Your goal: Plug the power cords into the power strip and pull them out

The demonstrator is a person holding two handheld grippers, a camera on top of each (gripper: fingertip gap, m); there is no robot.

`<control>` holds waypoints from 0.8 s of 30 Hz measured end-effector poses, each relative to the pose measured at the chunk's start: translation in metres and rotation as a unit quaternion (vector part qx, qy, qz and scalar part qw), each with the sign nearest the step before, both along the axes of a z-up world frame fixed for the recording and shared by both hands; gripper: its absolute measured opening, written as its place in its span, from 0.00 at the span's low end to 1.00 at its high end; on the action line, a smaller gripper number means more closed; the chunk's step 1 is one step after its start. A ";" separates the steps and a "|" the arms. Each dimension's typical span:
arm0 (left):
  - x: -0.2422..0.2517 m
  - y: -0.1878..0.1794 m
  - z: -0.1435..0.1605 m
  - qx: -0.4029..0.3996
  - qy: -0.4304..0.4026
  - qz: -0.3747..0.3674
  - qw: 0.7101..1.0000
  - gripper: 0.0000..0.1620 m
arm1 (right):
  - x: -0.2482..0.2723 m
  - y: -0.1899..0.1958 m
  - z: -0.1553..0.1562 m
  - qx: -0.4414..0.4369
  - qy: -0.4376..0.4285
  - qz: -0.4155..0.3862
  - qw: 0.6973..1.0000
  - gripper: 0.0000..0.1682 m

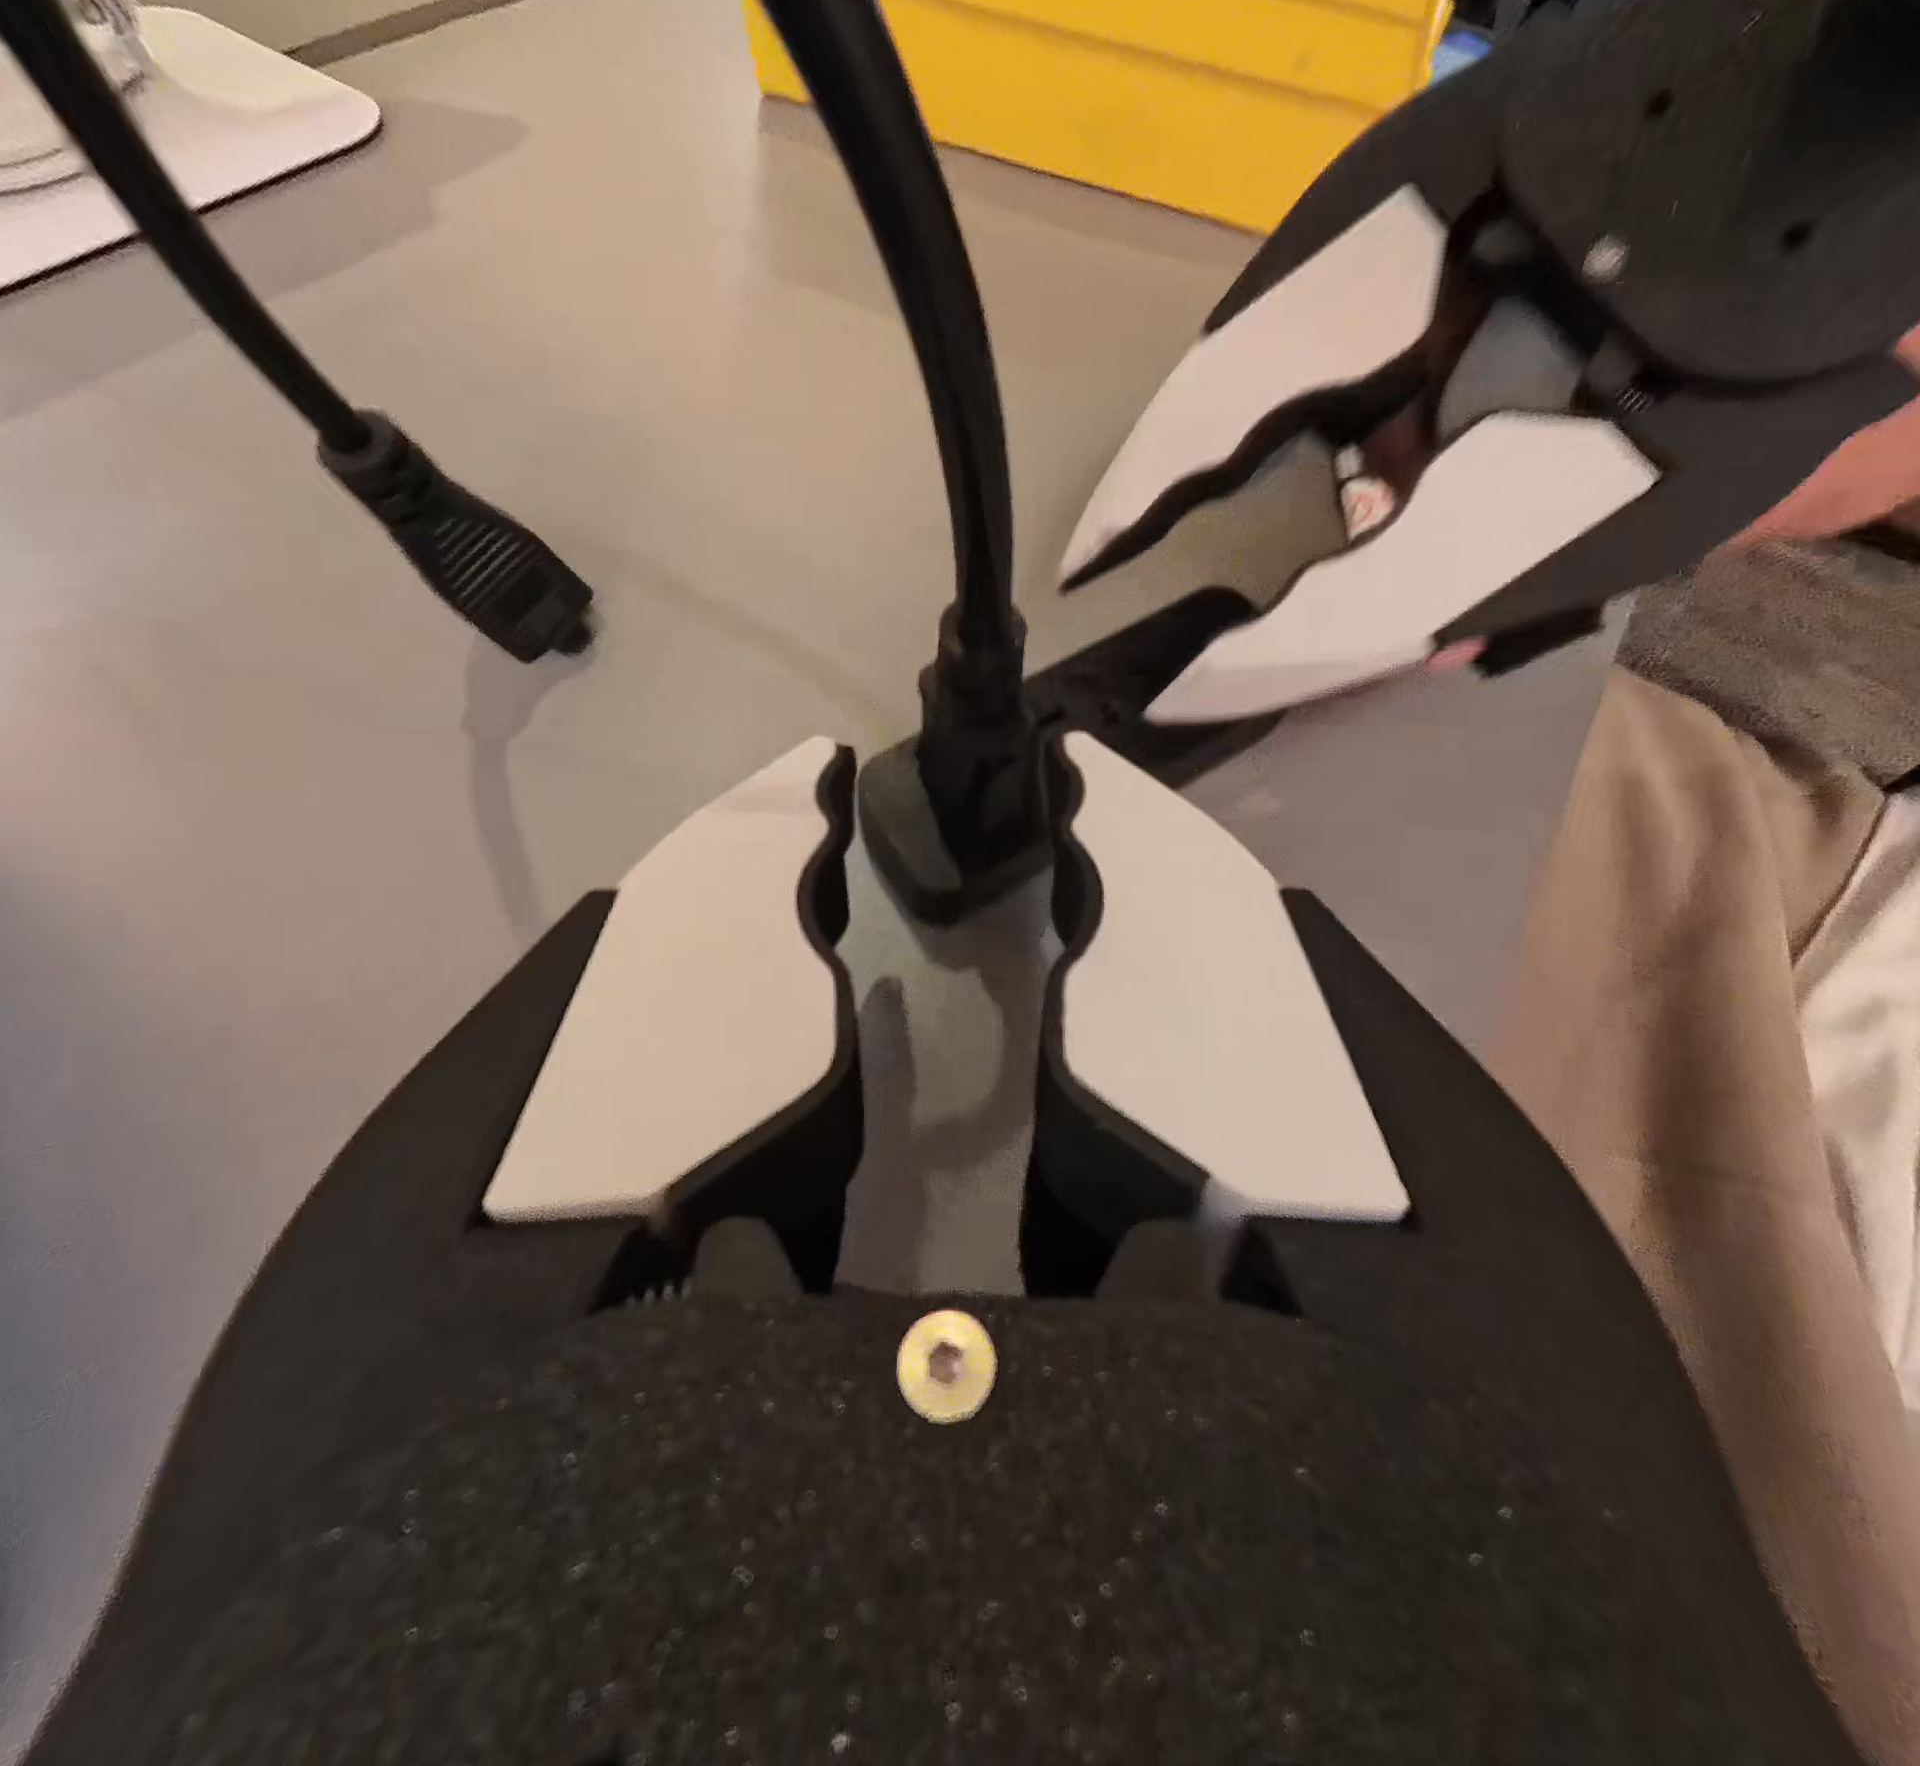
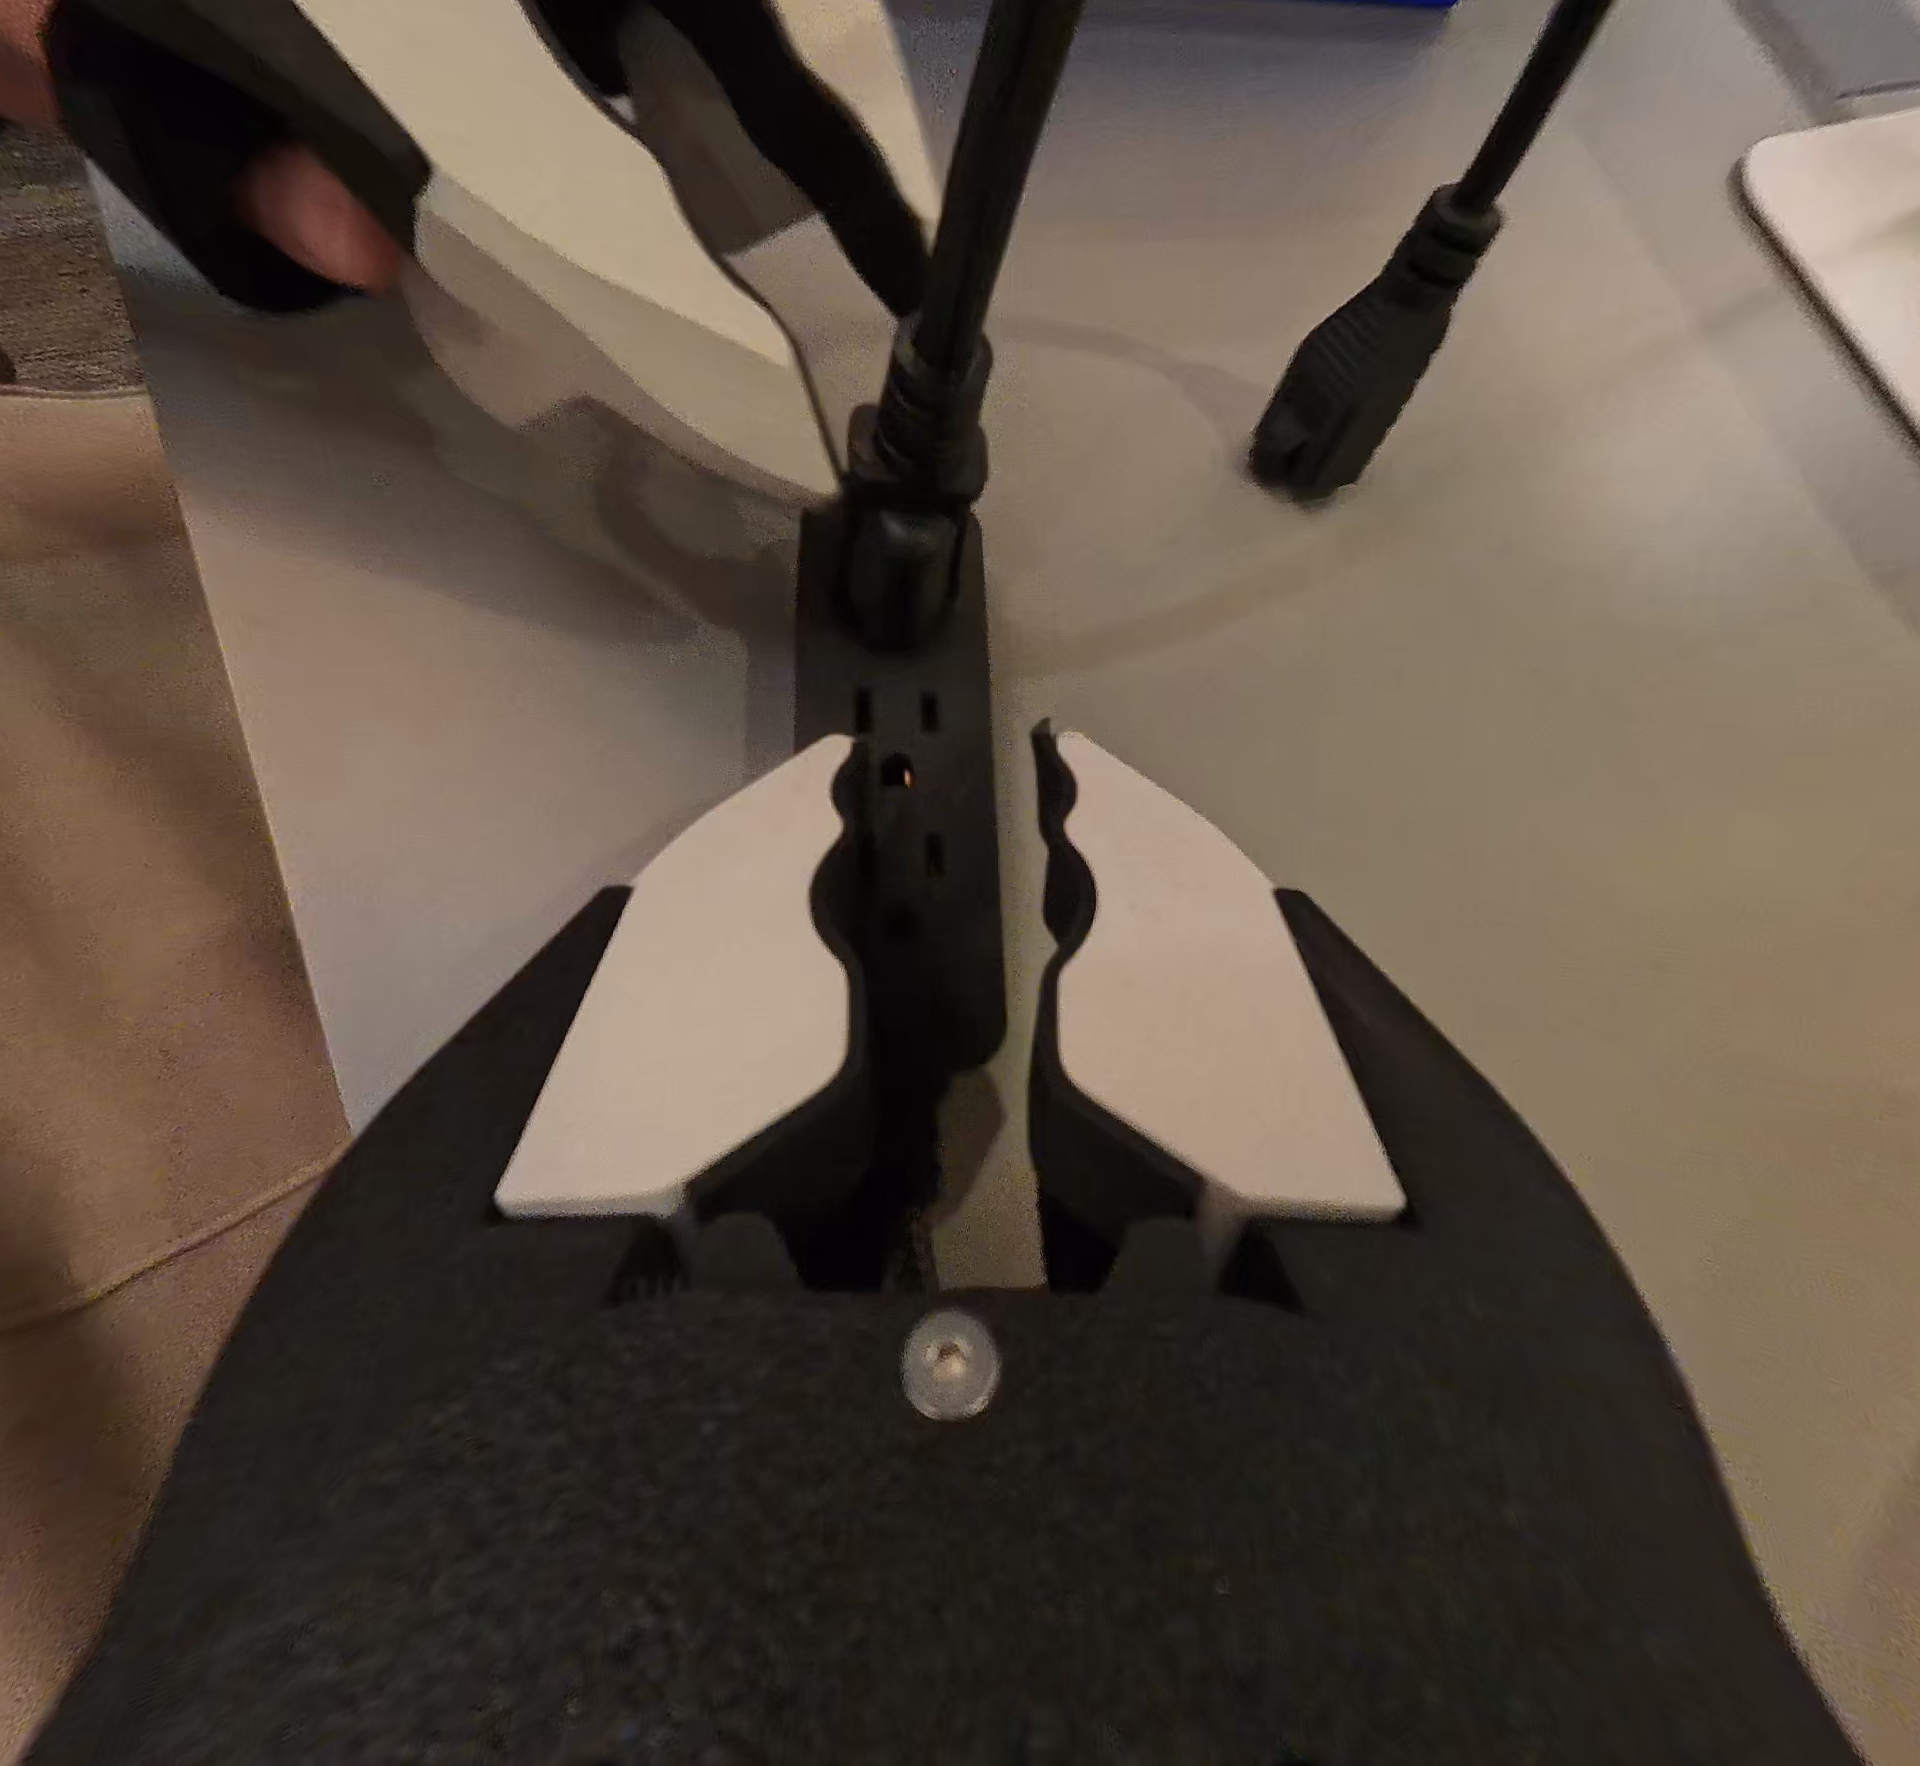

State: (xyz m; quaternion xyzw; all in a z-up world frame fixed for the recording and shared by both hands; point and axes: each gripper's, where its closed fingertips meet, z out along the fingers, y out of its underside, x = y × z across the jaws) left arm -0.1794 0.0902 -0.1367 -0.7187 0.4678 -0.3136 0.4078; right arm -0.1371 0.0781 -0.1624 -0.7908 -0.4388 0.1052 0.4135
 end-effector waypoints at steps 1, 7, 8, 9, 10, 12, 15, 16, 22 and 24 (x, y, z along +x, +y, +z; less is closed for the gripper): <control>-0.006 0.000 -0.002 0.005 0.010 0.002 1.000 0.21 | 0.004 -0.003 0.004 0.011 0.004 -0.003 1.000 0.18; -0.022 0.011 0.003 0.000 -0.007 0.026 1.000 0.23 | 0.022 -0.031 0.017 -0.031 0.153 -0.030 0.987 0.16; -0.022 0.011 0.003 -0.006 -0.008 0.024 1.000 0.25 | 0.025 -0.031 0.016 -0.040 0.159 -0.034 0.986 0.16; -0.022 0.010 0.000 -0.011 -0.004 0.019 1.000 0.27 | 0.028 -0.030 0.011 -0.049 0.148 -0.038 0.987 0.17; -0.021 0.009 -0.003 -0.016 0.003 0.012 1.000 0.30 | 0.030 -0.030 0.005 -0.056 0.126 -0.037 0.990 0.18; -0.020 0.005 -0.012 -0.022 0.023 -0.002 0.999 0.32 | 0.028 -0.035 -0.005 -0.061 0.085 -0.019 0.994 0.24; -0.016 -0.005 -0.026 -0.012 0.058 -0.042 0.997 0.33 | 0.034 -0.034 -0.026 -0.055 -0.001 -0.016 0.998 0.28; -0.014 -0.006 -0.030 -0.006 0.072 -0.054 0.996 0.33 | 0.036 -0.032 -0.030 -0.050 -0.026 -0.014 0.998 0.27; 0.004 0.010 -0.040 0.016 0.099 -0.087 0.991 0.33 | 0.055 -0.004 -0.029 -0.054 -0.082 0.015 0.995 0.29; 0.015 0.013 -0.041 0.027 0.106 -0.107 0.988 0.34 | 0.057 0.000 -0.030 -0.073 -0.072 0.045 0.994 0.27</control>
